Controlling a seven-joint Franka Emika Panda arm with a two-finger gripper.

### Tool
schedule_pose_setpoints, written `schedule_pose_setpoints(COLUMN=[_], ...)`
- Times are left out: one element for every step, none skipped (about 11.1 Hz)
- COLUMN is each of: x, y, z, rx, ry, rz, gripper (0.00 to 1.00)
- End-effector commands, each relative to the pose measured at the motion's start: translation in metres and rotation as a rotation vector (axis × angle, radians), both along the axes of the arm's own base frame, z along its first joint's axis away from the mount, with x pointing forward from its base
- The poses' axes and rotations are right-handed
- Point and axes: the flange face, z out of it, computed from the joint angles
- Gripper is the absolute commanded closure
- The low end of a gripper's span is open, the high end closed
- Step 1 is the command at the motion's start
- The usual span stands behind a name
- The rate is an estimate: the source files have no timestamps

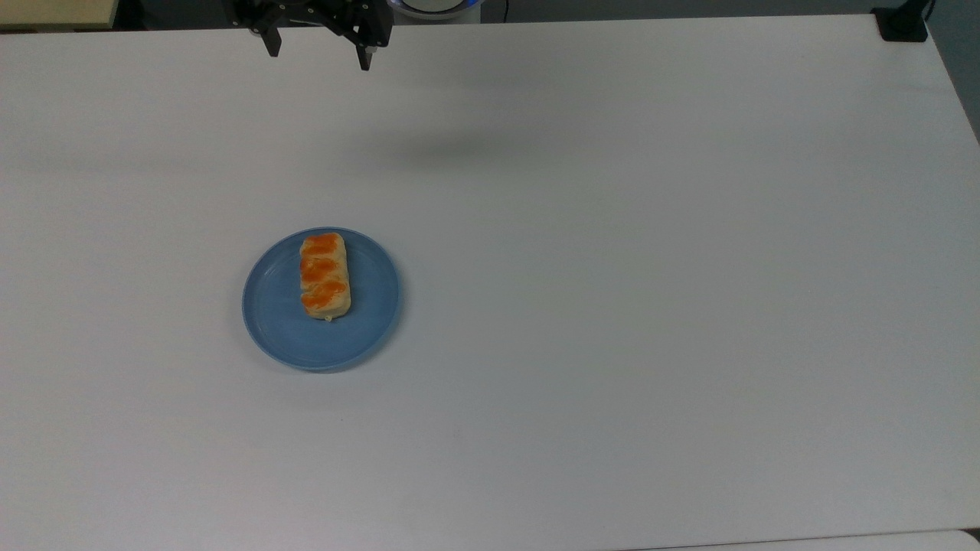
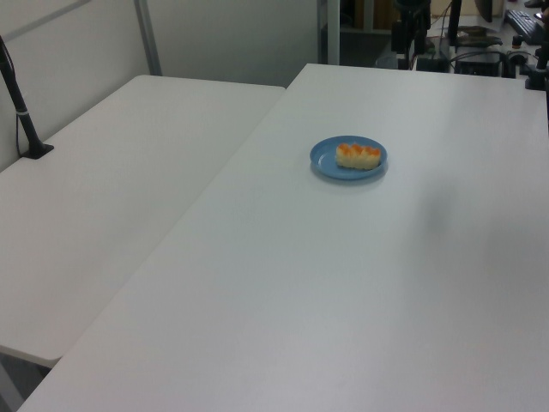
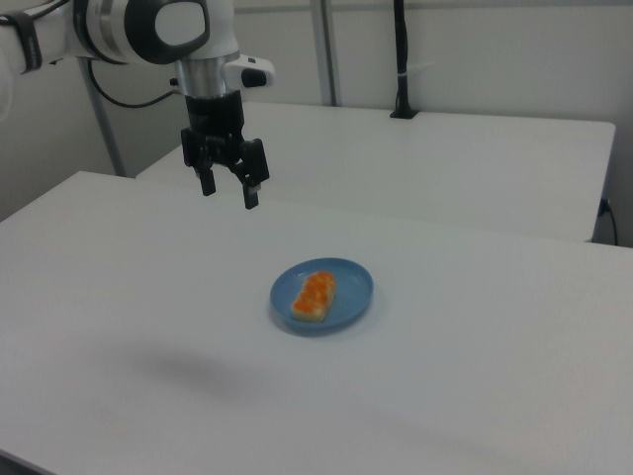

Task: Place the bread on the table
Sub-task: 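Move the open gripper toward the blue plate with the bread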

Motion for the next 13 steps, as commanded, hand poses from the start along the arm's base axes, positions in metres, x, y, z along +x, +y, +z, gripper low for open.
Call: schedule_pose_setpoints(x=[0.001, 0.002, 0.003, 0.004, 0.004, 0.005, 0.009, 0.013, 0.022, 0.028, 0.033, 0.041, 0.052], y=[0.003, 0.004, 0.004, 0.003, 0.003, 0.003, 0.003, 0.001, -0.006, -0.006, -0.006, -0.007, -0.012], z=[-0.009, -0.011, -0.013, -0.015, -0.014, -0.013, -0.011, -0.01, -0.016, -0.017, -0.02, -0.033, -0.049], rx=[0.002, 0.003, 0.006, 0.009, 0.013, 0.017, 0.018, 0.018, 0.029, 0.04, 0.037, 0.029, 0.013], ry=[0.005, 0.01, 0.014, 0.018, 0.013, 0.007, -0.024, -0.061, -0.086, -0.124, -0.14, -0.132, -0.151], rz=[-0.001, 0.0, -0.003, -0.005, -0.007, -0.008, -0.016, -0.024, -0.039, -0.043, -0.043, -0.043, -0.047], gripper=[0.0, 0.0, 0.0, 0.0, 0.0, 0.0, 0.0, 0.0, 0.0, 0.0, 0.0, 0.0, 0.0])
